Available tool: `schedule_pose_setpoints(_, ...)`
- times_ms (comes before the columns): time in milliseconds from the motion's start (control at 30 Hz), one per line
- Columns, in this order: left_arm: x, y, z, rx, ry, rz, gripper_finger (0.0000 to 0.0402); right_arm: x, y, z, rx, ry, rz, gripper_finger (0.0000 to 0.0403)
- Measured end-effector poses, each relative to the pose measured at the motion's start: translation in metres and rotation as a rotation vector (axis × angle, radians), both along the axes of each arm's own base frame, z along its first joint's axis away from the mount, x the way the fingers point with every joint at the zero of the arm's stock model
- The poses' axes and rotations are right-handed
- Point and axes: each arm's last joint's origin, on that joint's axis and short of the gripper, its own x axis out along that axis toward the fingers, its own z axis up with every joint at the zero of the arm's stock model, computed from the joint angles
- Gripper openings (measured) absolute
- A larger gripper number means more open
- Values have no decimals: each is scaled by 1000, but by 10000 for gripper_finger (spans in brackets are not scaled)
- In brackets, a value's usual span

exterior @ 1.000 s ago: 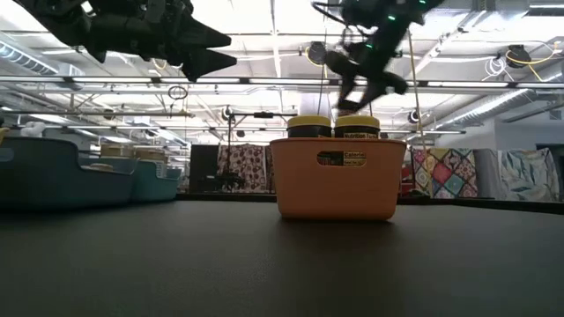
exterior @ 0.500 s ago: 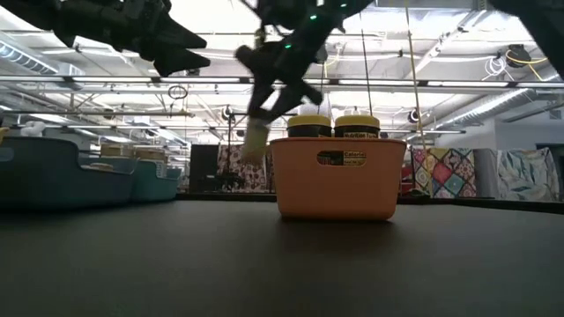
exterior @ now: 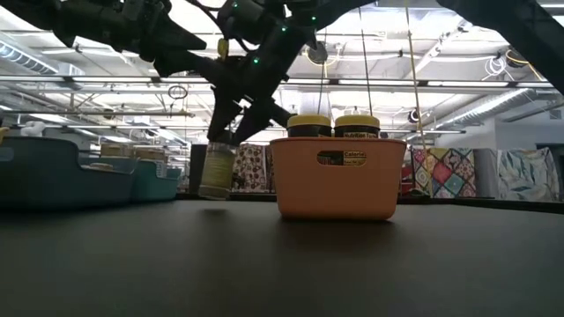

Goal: Sort spices by type
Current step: Put the seasoning bottle into the yellow bin

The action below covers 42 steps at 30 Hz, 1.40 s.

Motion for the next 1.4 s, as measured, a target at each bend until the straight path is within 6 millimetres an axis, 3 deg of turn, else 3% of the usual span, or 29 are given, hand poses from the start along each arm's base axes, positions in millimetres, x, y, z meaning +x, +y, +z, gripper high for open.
schedule_pose_setpoints(667,0,0,0,-1,0,0,306,-1,2,0,-36,26,48,277)
schedule_pose_setpoints(867,0,0,0,-2,1,0,306,-13,3,31,-76,-10,91,283)
schedule_pose_setpoints(1200,0,0,-6,-28,55,2,306,-58,6,94,-160,7,109,283)
schedule_pose_setpoints(1400,8,2,-14,-47,96,3,306,-111,7,85,-218,125,-43,283)
